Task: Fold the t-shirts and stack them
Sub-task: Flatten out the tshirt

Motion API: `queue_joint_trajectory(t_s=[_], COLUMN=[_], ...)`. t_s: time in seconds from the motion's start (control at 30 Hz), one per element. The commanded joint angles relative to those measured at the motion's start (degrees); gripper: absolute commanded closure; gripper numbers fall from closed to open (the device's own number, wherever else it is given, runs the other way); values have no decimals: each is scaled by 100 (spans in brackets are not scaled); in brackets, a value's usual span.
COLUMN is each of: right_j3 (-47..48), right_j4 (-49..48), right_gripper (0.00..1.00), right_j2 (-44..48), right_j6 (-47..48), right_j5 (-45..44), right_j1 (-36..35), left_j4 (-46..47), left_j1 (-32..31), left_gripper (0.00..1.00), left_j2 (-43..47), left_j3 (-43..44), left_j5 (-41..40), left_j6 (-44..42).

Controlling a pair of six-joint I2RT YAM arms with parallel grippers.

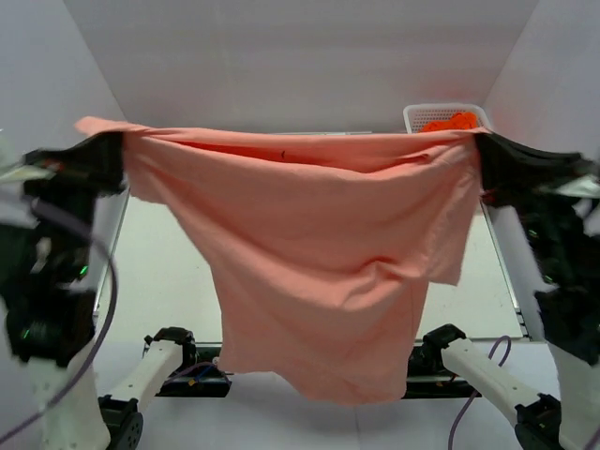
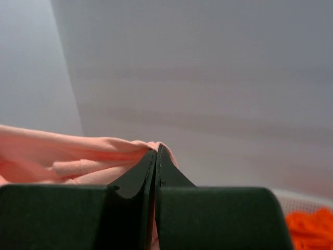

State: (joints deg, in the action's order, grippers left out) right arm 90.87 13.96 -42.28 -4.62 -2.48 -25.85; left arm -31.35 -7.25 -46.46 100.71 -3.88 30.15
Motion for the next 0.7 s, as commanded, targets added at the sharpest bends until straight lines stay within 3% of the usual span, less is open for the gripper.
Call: queue_joint_trajectory(t_s=[0.0, 0.17, 0.3, 0.5, 0.63, 0.67], right_j3=[-813, -1993, -2285, -1461, -704, -511], right_j4=[-718, -1270, -1334, -1606, -1773, -1608], right_gripper=[100, 100, 100, 100, 100, 100], right_j2=[-367, -1027, -2474, -4539, -5763, -6243], right_j6=[-178, -521, -794, -733, -619, -662], right_j5=[-857, -1632, -1808, -1835, -1554, -1536], right_j1=[45, 53, 115, 553, 879, 923], left_j4=[-73, 453, 1017, 1614, 1773, 1773], left_j1=[30, 30, 30, 30, 83, 83], left_gripper=[100, 100, 100, 100, 100, 94], left_j2=[-609, -1373, -2365, -4726, -6343, -6680], left_j3=[-937, -2174, -2609, -2021, -584, -248], left_j5=[-385, -509, -439, -640, -781, -711], left_j6=[289, 500, 605, 606, 413, 282])
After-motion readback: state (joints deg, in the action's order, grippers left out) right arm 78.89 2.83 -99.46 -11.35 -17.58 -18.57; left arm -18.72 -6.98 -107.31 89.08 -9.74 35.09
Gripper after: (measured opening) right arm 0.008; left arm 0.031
